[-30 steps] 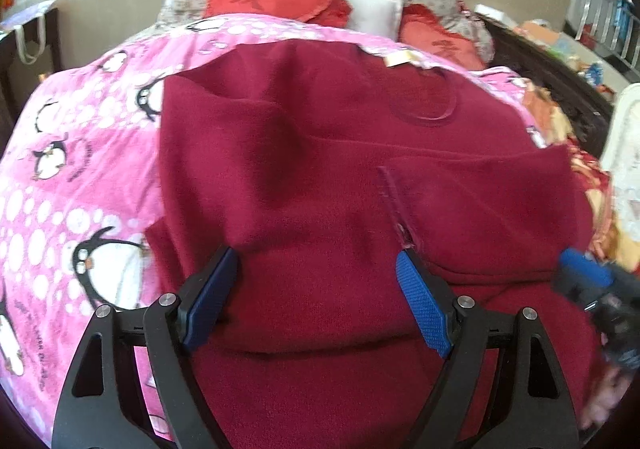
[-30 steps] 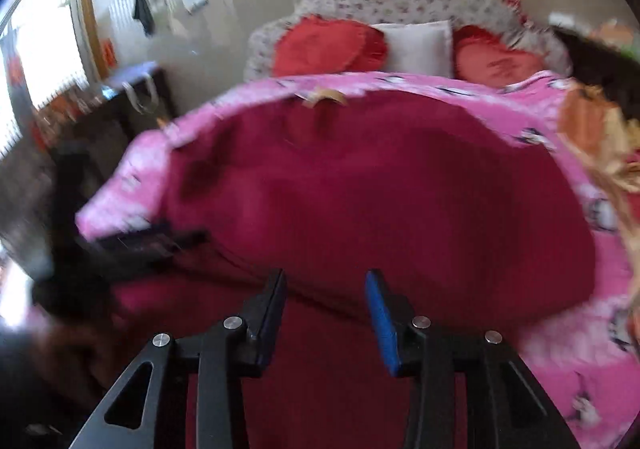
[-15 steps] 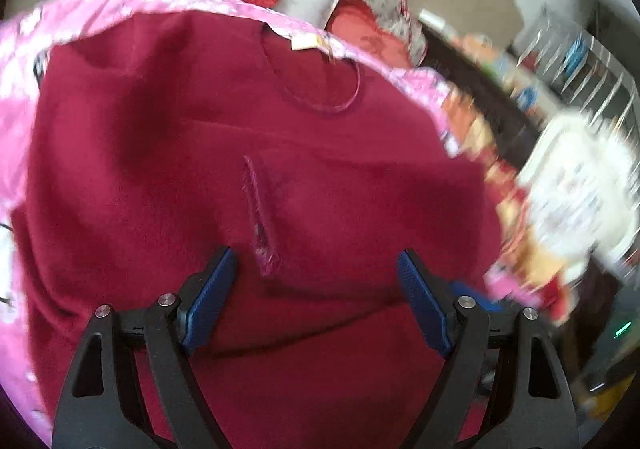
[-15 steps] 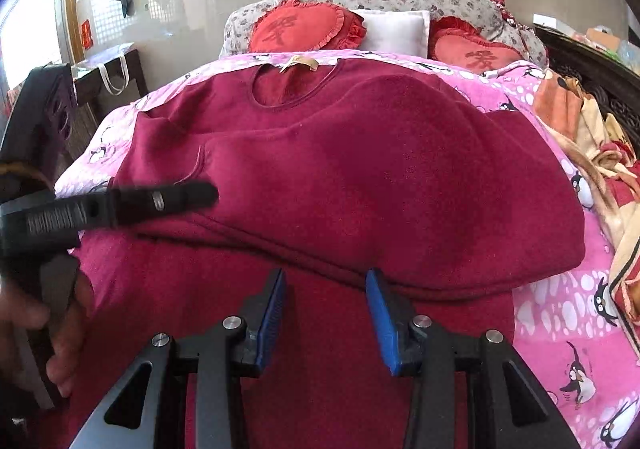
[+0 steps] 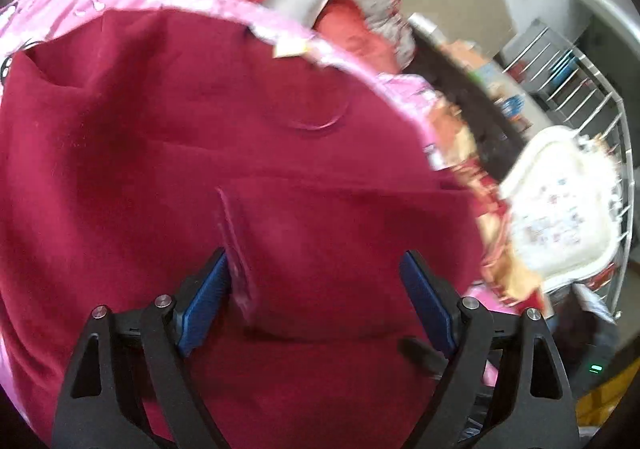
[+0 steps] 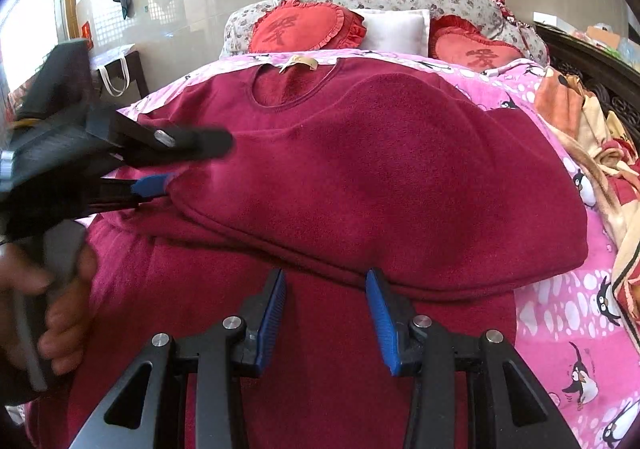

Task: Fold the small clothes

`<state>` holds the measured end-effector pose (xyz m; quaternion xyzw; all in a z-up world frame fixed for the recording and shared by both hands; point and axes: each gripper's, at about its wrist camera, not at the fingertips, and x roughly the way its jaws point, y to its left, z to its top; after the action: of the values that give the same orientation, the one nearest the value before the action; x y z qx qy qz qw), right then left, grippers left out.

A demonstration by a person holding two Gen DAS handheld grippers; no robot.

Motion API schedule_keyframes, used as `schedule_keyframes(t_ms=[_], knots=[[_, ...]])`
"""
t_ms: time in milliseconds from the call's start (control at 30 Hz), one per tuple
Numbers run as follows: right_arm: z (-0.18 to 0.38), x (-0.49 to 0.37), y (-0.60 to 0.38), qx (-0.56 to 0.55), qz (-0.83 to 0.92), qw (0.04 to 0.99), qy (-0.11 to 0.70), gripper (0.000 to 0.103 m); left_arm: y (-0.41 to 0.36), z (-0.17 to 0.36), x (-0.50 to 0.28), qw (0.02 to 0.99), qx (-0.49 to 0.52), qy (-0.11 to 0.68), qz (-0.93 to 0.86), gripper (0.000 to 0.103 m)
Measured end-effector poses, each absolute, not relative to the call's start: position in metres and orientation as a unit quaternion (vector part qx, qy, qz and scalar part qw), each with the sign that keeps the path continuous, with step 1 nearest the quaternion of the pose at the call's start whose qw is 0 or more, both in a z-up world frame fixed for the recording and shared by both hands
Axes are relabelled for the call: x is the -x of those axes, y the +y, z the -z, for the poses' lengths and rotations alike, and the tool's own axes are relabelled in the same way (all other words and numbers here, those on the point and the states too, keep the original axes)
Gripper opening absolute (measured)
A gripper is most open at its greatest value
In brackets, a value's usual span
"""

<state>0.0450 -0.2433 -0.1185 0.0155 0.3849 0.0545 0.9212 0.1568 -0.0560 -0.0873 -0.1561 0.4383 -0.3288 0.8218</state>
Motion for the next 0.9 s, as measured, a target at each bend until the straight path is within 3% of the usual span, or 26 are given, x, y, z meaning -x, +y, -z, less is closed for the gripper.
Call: schedule_keyframes(t_ms=[100, 167, 200, 233, 567, 900], knots=[[0.118, -0.045, -0.243, -0.014, -0.053, 0.921, 0.385, 0.040, -0.062, 0.082, -0.163, 0.826, 0.145, 0.440, 0.322, 0.082], [0.119, -0.046, -0.242, -0.013, -0.052, 0.921, 0.385, 0.040, -0.066, 0.081, -0.166, 0.828, 0.140, 0.441, 0.317, 0.059], [0.119, -0.046, -0.243, -0.013, -0.052, 0.921, 0.385, 0.040, -0.067, 0.083, -0.168, 0.827, 0.138, 0.446, 0.313, 0.038], [0.119, -0.047, -0.242, -0.013, -0.051, 0.921, 0.385, 0.040, -0.066, 0.084, -0.168, 0.827, 0.137, 0.451, 0.307, 0.023], [0.119, -0.048, -0.242, -0.012, -0.050, 0.922, 0.384, 0.040, -0.058, 0.079, -0.149, 0.848, 0.123, 0.428, 0.288, 0.004], [0.118, -0.046, -0.242, -0.012, -0.048, 0.923, 0.381, 0.040, -0.011, 0.041, -0.153, 0.898, 0.100, 0.368, 0.220, 0.004]])
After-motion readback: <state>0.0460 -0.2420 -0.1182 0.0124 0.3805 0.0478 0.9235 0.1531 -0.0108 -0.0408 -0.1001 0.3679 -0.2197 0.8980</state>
